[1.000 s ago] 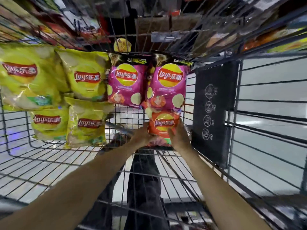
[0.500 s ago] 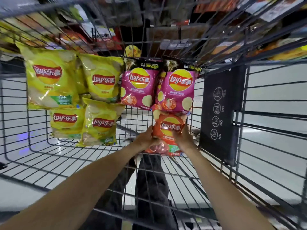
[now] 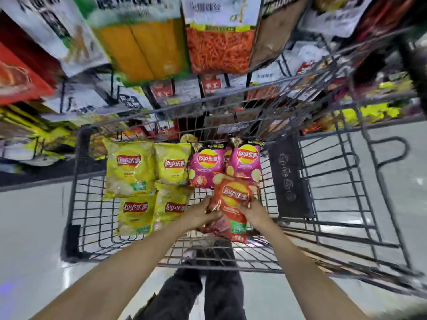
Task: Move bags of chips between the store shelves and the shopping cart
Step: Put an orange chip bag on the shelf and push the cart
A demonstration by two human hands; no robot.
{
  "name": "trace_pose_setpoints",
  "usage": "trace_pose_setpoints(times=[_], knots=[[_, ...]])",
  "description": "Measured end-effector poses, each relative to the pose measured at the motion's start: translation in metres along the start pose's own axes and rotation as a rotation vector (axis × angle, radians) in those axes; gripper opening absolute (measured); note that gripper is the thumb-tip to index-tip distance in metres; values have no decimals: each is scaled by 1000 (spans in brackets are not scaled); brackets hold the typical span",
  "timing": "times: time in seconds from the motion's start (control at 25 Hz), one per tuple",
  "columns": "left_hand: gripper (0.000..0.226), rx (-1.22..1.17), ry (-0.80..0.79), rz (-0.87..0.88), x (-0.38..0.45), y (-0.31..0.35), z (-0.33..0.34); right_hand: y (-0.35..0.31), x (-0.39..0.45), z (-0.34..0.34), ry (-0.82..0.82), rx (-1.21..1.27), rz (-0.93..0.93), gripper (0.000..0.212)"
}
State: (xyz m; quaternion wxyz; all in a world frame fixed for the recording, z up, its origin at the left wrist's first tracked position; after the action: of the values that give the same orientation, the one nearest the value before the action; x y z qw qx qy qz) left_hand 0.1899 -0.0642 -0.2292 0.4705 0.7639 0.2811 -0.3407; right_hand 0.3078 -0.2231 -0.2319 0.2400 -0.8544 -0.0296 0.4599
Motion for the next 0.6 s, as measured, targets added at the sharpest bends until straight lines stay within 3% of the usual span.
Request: trace_pose_setpoints(times=[0.2, 0.32, 0.6], knots=[[89, 39, 163, 170, -52, 37, -46, -52, -71, -38, 170, 121, -161, 61], [93, 35, 228, 320, -83, 74, -67, -77, -121, -73, 262, 182, -246, 50], [77, 48, 352, 715, -161, 215, -93, -100, -229, -185, 577, 276, -467, 49]])
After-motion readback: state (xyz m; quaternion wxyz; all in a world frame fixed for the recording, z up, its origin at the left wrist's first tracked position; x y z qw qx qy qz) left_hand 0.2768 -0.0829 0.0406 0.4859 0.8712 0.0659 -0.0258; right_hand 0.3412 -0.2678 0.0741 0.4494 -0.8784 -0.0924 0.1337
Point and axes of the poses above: each hand's wrist, its own x-axis towards the middle knuckle, its own z-axis out of the palm, y = z × x, the point moved 5 cm from there along x, towards the middle knuckle, and after that the axes turned 3 degrees about y, right-handed, at the moved point
